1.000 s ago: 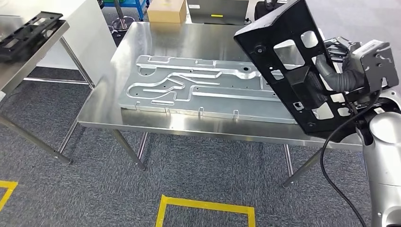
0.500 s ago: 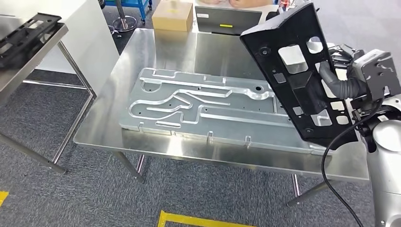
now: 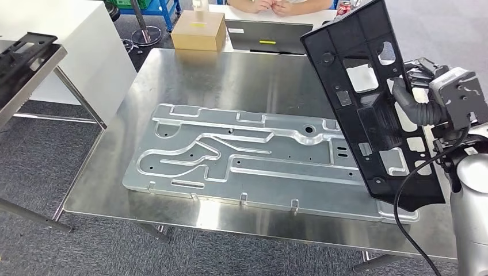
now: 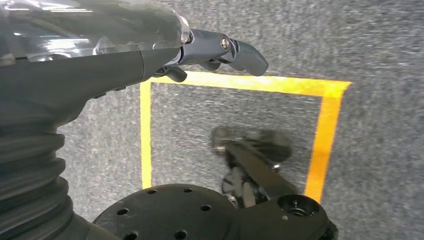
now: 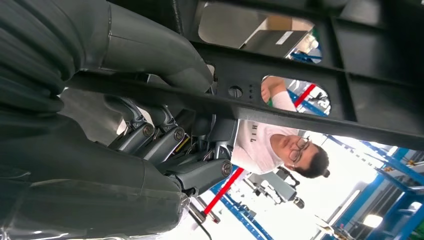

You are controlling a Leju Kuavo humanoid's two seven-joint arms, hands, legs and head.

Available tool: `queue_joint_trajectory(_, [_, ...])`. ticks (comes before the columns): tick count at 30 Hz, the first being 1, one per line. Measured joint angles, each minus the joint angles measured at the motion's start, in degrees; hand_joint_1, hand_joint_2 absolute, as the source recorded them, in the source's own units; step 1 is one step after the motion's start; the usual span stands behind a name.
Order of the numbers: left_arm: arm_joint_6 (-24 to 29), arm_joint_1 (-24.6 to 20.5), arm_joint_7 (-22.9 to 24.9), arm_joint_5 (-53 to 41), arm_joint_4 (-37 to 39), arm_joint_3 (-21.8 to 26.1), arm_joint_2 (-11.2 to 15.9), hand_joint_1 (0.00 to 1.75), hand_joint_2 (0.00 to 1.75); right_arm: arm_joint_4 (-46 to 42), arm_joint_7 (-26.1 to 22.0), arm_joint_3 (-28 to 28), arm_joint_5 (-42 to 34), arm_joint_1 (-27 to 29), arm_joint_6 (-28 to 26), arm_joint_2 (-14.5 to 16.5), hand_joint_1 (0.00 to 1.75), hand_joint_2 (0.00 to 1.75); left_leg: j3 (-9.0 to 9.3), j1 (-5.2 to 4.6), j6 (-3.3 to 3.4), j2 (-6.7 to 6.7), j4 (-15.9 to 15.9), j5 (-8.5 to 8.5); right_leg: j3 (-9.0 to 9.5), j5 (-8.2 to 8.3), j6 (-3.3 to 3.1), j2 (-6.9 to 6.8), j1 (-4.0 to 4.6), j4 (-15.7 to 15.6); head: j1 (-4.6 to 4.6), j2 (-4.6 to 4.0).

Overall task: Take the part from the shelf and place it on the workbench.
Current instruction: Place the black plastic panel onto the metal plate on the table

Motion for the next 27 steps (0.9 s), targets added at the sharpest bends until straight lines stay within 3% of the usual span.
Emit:
queue_joint_trajectory(2, [0.0, 0.1, 0.0, 0.0, 0.0, -0.2, 0.0, 0.0, 1.75, -0.2, 0.3, -0.2, 0.6, 0.6, 0.1, 0.4, 1.75, 1.75, 0.13, -0.14, 0.63, 0.04, -6.9, 7.96, 1.33, -1.19, 0.39, 0.07, 0.08, 0.1, 0.0, 0.0])
queue_joint_trajectory(3, [0.0, 0.2, -0.1, -0.1, 0.0, -0.2, 0.0, 0.0, 1.75, -0.3, 0.4, -0.4, 0.9, 0.9, 0.1, 0.5, 1.75, 1.75, 0.18, -0.27, 1.01, 0.04, -8.9, 10.95, 1.6, -1.64, 0.7, 0.17, 0.15, 0.1, 0.0, 0.0])
queue_joint_trajectory(4, [0.0, 0.2, -0.1, -0.1, 0.0, -0.3, 0.0, 0.0, 1.75, -0.4, 0.5, -0.5, 1.1, 1.1, 0.1, 0.7, 1.75, 1.75, 0.13, -0.42, 1.33, 0.02, -9.8, 12.53, 1.69, -1.99, 1.06, 0.27, 0.22, 0.1, 0.0, 0.0])
queue_joint_trajectory(8, [0.0, -0.1, -0.2, -0.1, 0.0, -0.3, -0.1, 0.0, 1.75, -0.8, 0.6, -1.5, 1.9, 1.5, 0.3, 1.0, 1.75, 1.75, 1.08, -0.29, 2.5, -0.08, -11.0, 12.96, 1.36, -3.85, 2.29, 0.34, 0.07, 1.4, -0.01, 0.0])
queue_joint_trajectory(9, [0.0, -0.2, -0.2, -0.1, 0.0, -0.3, -0.2, 0.0, 1.75, -0.8, 0.6, -1.7, 2.0, 1.6, 0.4, 1.0, 1.75, 1.75, 1.46, -0.2, 2.82, -0.09, -11.3, 12.91, 0.21, -5.18, 2.45, 0.31, 0.05, 3.8, 0.0, 0.0])
queue_joint_trajectory(11, [0.0, -0.3, -0.2, 0.0, 0.0, -0.3, -0.2, 0.0, 1.75, -0.7, 0.6, -2.2, 2.0, 1.6, 0.8, 1.0, 1.75, 1.75, 1.88, -0.33, 3.42, -0.1, -11.4, 12.54, -4.07, -8.19, 2.81, 0.29, 0.04, 11.4, 0.0, 0.0])
queue_joint_trajectory(12, [0.0, -0.3, -0.2, 0.0, 0.0, -0.3, -0.2, 0.0, 1.75, -0.6, 0.7, -2.3, 2.1, 1.7, 1.1, 0.9, 1.75, 1.75, 2.02, -0.38, 3.63, -0.11, -11.3, 12.32, -6.19, -8.89, 3.08, 0.29, -0.04, 14.6, 0.0, 0.0])
queue_joint_trajectory(13, [0.0, -0.3, -0.2, 0.1, 0.0, -0.3, -0.2, 0.0, 1.75, -0.4, 0.8, -2.3, 2.2, 1.7, 1.2, 0.9, 1.75, 1.75, 2.19, -0.42, 3.77, -0.14, -11.3, 12.07, -7.55, -8.53, 3.39, 0.28, -0.17, 16.1, 0.0, 0.0])
queue_joint_trajectory(14, [0.0, -0.3, -0.2, 0.1, 0.0, -0.3, -0.2, 0.0, 1.75, -0.2, 1.0, -2.3, 2.6, 1.6, 1.2, 0.9, 1.75, 1.75, 2.37, -0.41, 3.79, -0.2, -11.1, 11.78, -7.77, -6.96, 3.69, 0.26, -0.35, 15.3, 0.0, 0.0])
queue_joint_trajectory(16, [0.0, -0.3, -0.2, 0.3, 0.0, -0.3, -0.3, 0.0, 1.75, 0.2, 1.4, -2.3, 3.3, 1.3, 1.1, 0.9, 1.75, 1.75, 2.65, -0.35, 3.55, -0.4, -10.4, 10.98, -5.33, -1.96, 4.26, 0.16, -0.82, 8.1, 0.01, 0.0])
queue_joint_trajectory(18, [0.0, -0.4, -0.1, 0.4, 0.0, -0.3, -0.2, 0.0, 1.75, 1.0, 1.8, -2.3, 3.9, 0.6, 1.0, 1.0, 1.75, 1.75, 2.36, -0.61, 3.18, -0.65, -9.4, 10.24, -2.93, 0.64, 4.22, 0.11, -0.94, 2.0, -0.02, 0.0])
queue_joint_trajectory(21, [0.0, -0.4, 0.1, 0.5, 0.0, -0.3, -0.2, 0.0, 1.75, 3.0, 2.4, -1.9, 5.3, -0.8, 0.5, 1.2, 1.75, 1.75, 2.0, -0.92, 2.94, -0.79, -9.2, 10.05, -2.72, 0.6, 3.37, 0.17, -0.76, 0.9, -0.11, 0.0])
queue_joint_trajectory(27, [0.1, -0.6, 0.6, 1.0, 0.0, -0.3, -0.3, 0.0, 1.75, 10.5, 3.3, 0.2, 11.2, -7.6, -0.9, 2.4, 1.75, 1.75, 2.13, -0.78, 2.61, -0.76, -9.4, 10.17, -2.73, 0.61, 3.24, 0.23, -0.57, 0.9, -0.11, 0.0])
